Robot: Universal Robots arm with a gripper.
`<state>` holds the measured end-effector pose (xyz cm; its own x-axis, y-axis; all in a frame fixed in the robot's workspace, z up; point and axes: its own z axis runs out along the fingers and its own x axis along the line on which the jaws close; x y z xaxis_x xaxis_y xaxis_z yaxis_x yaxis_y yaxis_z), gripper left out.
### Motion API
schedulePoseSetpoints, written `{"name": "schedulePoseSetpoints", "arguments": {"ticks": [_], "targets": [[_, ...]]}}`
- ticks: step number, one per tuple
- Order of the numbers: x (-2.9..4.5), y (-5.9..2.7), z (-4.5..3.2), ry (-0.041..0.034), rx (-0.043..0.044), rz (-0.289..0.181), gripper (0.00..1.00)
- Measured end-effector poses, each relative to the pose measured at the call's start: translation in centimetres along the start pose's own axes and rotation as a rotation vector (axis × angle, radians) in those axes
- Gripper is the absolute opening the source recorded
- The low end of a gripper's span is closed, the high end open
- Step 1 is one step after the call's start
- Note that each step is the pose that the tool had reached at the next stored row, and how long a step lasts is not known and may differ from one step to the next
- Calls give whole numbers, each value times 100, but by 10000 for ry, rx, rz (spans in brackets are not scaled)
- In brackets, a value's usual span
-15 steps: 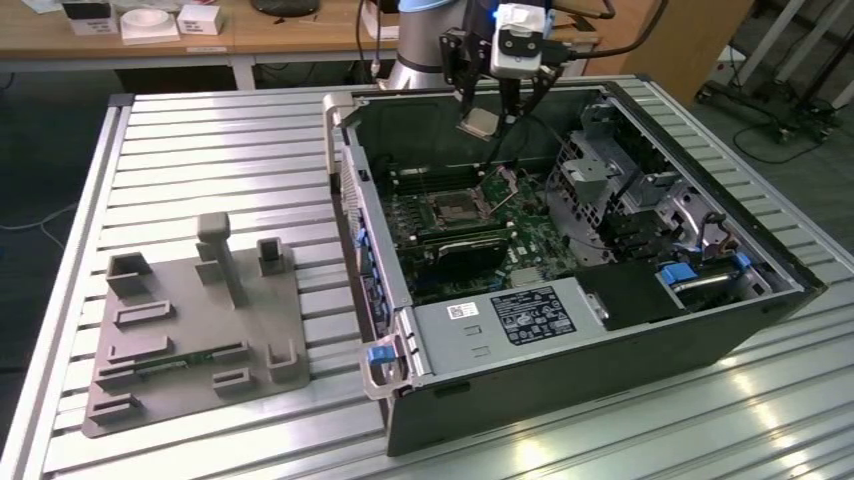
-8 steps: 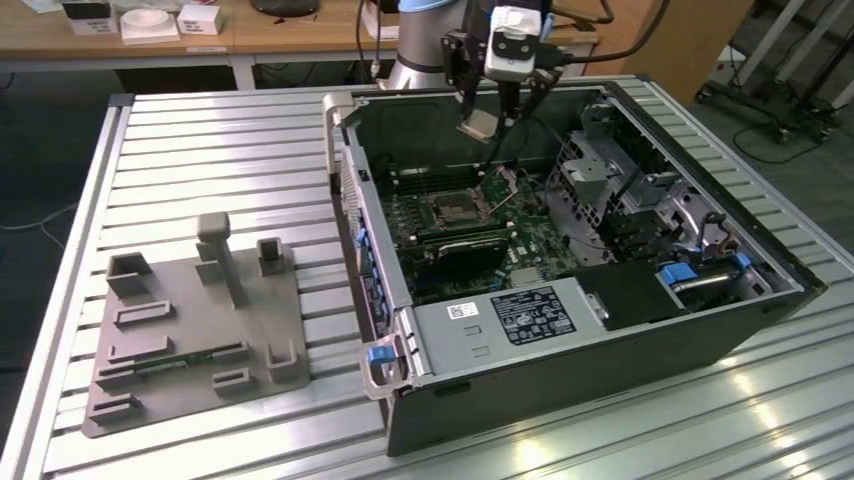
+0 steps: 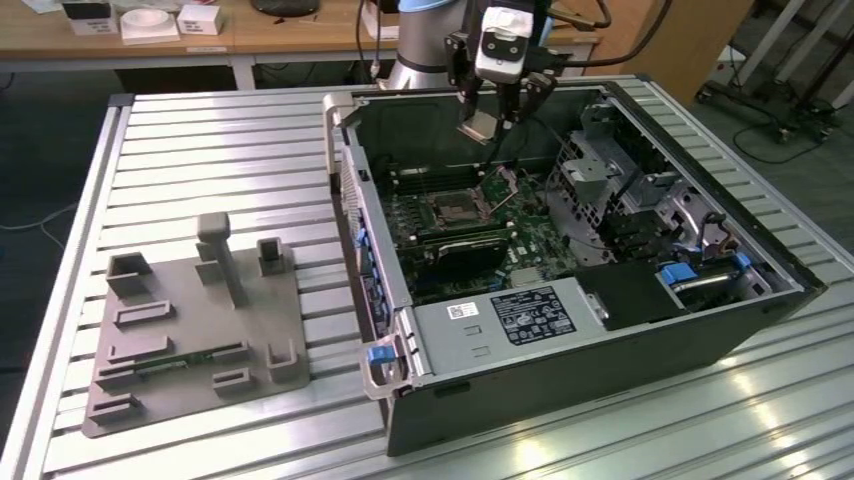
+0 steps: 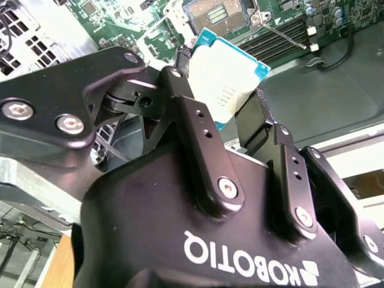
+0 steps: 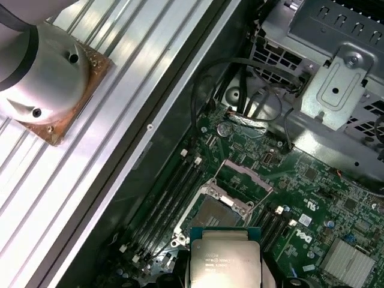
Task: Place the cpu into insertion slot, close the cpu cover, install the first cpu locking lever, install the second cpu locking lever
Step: 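Place the cpu into insertion slot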
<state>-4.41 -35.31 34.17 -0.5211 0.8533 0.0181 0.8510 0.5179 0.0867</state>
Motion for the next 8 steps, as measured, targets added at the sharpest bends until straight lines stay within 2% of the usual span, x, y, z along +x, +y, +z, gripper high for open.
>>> {"name": "schedulePoseSetpoints", "arguments": {"ticks": [8], "targets": [[0, 0, 1, -2, -1, 13, 54]]}}
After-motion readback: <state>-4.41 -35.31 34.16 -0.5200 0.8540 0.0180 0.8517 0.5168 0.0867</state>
